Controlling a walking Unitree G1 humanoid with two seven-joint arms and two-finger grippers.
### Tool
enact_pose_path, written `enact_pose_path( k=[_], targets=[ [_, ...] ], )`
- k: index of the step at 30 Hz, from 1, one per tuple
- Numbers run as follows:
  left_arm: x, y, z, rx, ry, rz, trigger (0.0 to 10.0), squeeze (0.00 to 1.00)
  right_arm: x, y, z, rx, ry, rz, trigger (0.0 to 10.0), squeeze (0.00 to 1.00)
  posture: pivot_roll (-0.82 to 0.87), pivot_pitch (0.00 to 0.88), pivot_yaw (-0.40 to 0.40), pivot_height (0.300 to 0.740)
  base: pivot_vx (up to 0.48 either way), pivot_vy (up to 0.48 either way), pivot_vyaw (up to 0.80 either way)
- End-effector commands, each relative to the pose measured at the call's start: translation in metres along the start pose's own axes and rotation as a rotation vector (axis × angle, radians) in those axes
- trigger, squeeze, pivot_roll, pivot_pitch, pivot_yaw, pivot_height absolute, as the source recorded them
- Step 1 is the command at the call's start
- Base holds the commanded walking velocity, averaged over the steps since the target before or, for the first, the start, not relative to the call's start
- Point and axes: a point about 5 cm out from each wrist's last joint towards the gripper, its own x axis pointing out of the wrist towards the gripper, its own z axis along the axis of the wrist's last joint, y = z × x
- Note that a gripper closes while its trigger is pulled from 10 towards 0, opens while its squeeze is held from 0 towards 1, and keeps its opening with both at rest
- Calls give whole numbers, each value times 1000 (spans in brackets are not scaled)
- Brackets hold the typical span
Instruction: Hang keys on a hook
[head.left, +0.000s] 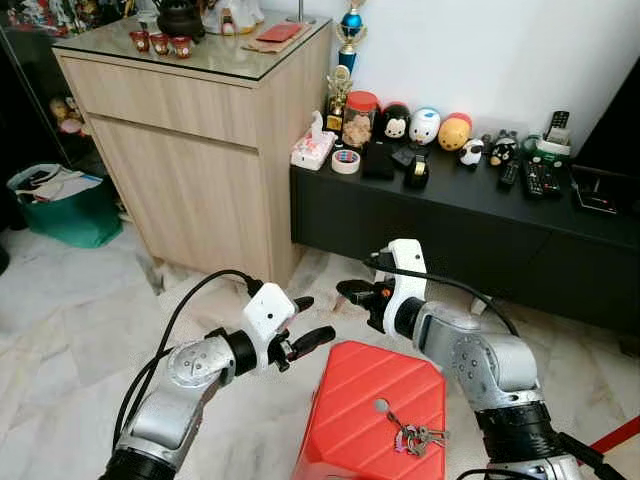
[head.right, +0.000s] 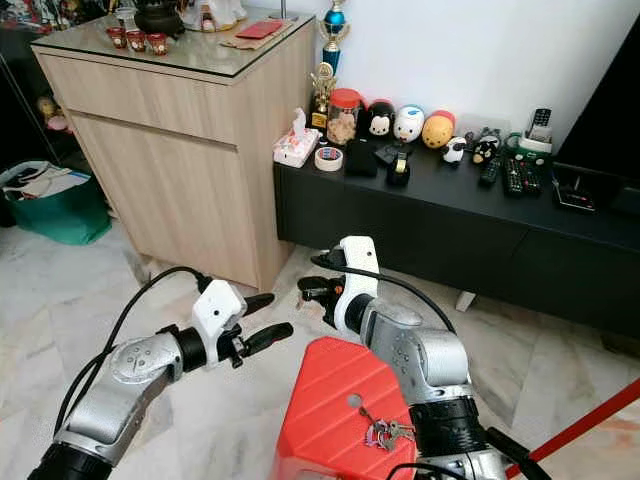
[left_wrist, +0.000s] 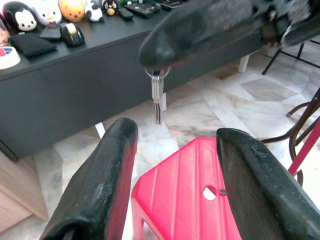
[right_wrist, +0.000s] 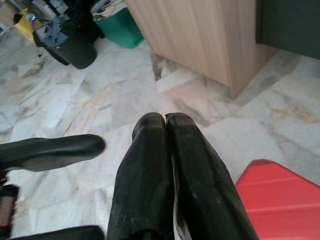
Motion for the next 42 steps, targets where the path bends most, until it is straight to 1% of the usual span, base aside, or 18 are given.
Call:
enact_pose_path(
  k=[1,9,19,33,34,35,36,37,42],
  targets=[
    [5,-1,8,37,-3,-29,10000,0,-2,6,4,-15,-7,25,10000,0,68,0,-92,740,0,0,0],
    [12,3,11,23,-20,-7,10000,0,-3,17,4,-22,-4,73,10000,0,65,0,-88,740,0,0,0],
    [18,3,13,-18,-36,8,10000,0,-4,19,4,-19,-2,76,10000,0,63,0,-86,740,0,0,0],
    [20,5,12,-22,-32,15,10000,0,-5,22,3,-17,-4,95,10000,0,64,0,-83,740,0,0,0],
    [20,5,12,-29,-33,16,8902,0,-5,22,3,-17,-4,95,10000,0,64,0,-83,740,0,0,0],
    [21,5,12,-38,-35,17,3490,0,-5,22,3,-17,-4,96,10000,0,64,0,-83,740,0,0,0],
    [21,5,12,-39,-36,18,549,0,-5,22,3,-16,-4,96,10000,0,64,0,-83,740,0,0,0],
    [21,5,12,-40,-37,18,0,0,-5,22,3,-16,-4,97,10000,0,64,0,-83,740,0,0,0],
    [21,6,13,-38,-51,29,0,0,-5,23,3,-16,-4,99,10000,0,64,0,-83,740,0,0,0]
  ],
)
